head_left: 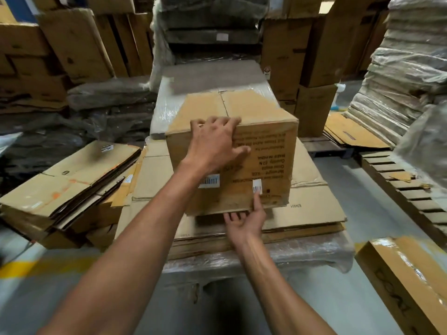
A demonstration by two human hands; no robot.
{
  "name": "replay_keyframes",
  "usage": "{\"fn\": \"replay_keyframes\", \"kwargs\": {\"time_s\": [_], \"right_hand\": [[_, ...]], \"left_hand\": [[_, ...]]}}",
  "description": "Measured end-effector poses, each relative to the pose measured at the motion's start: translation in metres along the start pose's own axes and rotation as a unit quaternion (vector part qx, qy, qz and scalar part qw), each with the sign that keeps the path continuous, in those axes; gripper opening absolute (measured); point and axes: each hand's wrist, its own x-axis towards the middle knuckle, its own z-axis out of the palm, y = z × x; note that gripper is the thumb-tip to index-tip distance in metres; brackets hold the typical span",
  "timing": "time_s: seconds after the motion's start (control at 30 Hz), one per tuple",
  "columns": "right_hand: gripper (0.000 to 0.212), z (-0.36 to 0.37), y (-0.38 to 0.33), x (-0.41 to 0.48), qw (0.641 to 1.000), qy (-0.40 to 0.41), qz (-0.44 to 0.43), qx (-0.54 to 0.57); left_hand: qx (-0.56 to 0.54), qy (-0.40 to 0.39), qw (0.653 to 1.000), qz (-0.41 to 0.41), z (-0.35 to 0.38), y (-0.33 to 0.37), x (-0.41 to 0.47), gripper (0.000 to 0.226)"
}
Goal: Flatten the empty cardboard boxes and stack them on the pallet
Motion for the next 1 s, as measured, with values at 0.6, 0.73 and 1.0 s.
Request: {"fn": "replay_keyframes", "kwargs": {"time_s": [0.6,0.73,1.0], "right_hand": [[0.072,0.066,-0.036,-0.009,0.985,-0.121,-0.118,0.045],[0.08,0.097,-0.076,-0.014,0.949,-0.016,-0.301,-0.093],[0.079,0.182,-0.135,-0.04,0.479,-0.111,-0.604,-0.628]], "left_hand": [[-0.085,0.058,0.992,-0.077,-0.036,0.002,0.033,0.07],[-0.318,0.16,0.922,-0.154,-0.034,-0.008,0.006,0.068],[-0.728,0.235,0.516,-0.385,0.037,0.04,-0.05,0.059]]}}
